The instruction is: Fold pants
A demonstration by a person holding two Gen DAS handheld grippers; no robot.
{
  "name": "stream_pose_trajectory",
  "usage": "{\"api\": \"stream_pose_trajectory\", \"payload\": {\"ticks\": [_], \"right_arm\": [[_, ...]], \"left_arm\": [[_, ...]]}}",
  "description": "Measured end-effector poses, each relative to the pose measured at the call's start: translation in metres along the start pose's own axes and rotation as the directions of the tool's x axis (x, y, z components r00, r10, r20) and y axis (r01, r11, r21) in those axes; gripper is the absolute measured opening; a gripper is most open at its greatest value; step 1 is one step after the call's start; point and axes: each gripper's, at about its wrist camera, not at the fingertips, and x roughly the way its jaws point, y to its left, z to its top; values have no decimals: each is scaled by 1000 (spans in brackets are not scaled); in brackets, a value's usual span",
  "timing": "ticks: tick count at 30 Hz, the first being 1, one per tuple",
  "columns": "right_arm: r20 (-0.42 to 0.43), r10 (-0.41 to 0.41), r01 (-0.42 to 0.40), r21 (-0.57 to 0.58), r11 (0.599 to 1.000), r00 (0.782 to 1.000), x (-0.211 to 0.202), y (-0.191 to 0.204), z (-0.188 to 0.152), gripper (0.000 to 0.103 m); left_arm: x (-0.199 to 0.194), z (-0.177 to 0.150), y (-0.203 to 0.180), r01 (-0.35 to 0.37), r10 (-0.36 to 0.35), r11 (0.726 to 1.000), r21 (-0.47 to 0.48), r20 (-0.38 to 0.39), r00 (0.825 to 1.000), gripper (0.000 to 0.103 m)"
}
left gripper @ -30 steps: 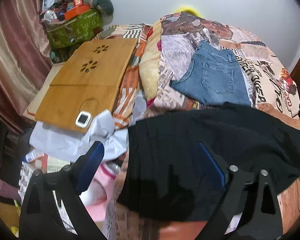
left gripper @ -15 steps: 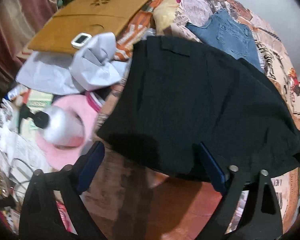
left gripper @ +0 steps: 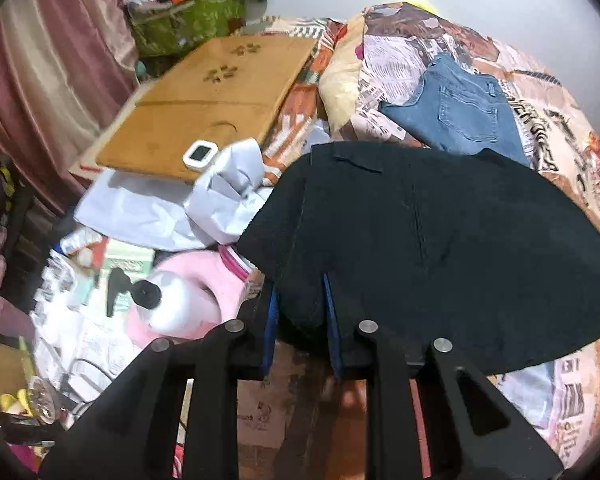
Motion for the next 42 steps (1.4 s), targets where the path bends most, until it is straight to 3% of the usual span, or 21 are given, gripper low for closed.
{"api": "stream_pose_trajectory", "payload": {"ticks": [2, 6, 7, 9, 16, 20, 24, 27, 31, 35, 36, 38, 42], "right_arm": [[0, 1, -1, 0, 1000, 1000, 0, 0, 0, 56], [2, -20, 20, 8, 1000, 1000, -2, 0, -1, 59], [3, -25, 25, 11, 1000, 1000, -3, 0, -1, 60], [7, -42, 42, 20, 999, 999, -8, -3, -4, 62], [22, -90, 87, 125, 988, 996, -34, -38, -19, 65], [60, -121, 105, 224, 969, 991, -59, -67, -31, 65], [89, -162, 129, 295, 947, 983, -83, -88, -45, 65], [106, -193, 148, 333, 931, 975, -95, -99, -58, 67], [105, -202, 142, 416, 898, 974, -101, -117, -83, 71], [107, -140, 62, 532, 844, 984, -99, -136, -107, 71], [108, -133, 52, 553, 832, 985, -98, -140, -112, 71], [112, -129, 39, 589, 807, 985, -98, -146, -120, 71], [125, -124, 13, 649, 761, 984, -96, -159, -127, 71]], "left_arm": [[13, -4, 4, 15, -15, 1000, -3, -44, 999, 25], [45, -19, -1, -16, 21, 999, 30, -142, 990, 40], [45, -21, -2, -35, 39, 999, 33, -134, 990, 44], [37, -19, -2, -70, 74, 997, 35, -109, 991, 62], [-1, 7, -11, -54, 56, 996, 71, -24, 998, 81], [-22, 32, -39, 12, -15, 995, 99, 30, 999, 92], [-22, 53, -76, 90, -95, 989, 117, 37, 995, 94], [-11, 59, -114, 147, -149, 977, 154, -1, 989, 94], [10, 47, -177, 205, -187, 936, 287, -90, 978, 94], [28, 26, -228, 202, -151, 881, 429, -149, 977, 94], [31, 21, -237, 182, -133, 870, 458, -137, 982, 94], [26, 16, -255, 101, -93, 852, 514, -43, 995, 94], [27, 23, -273, 102, -96, 829, 550, -40, 995, 94]]}}
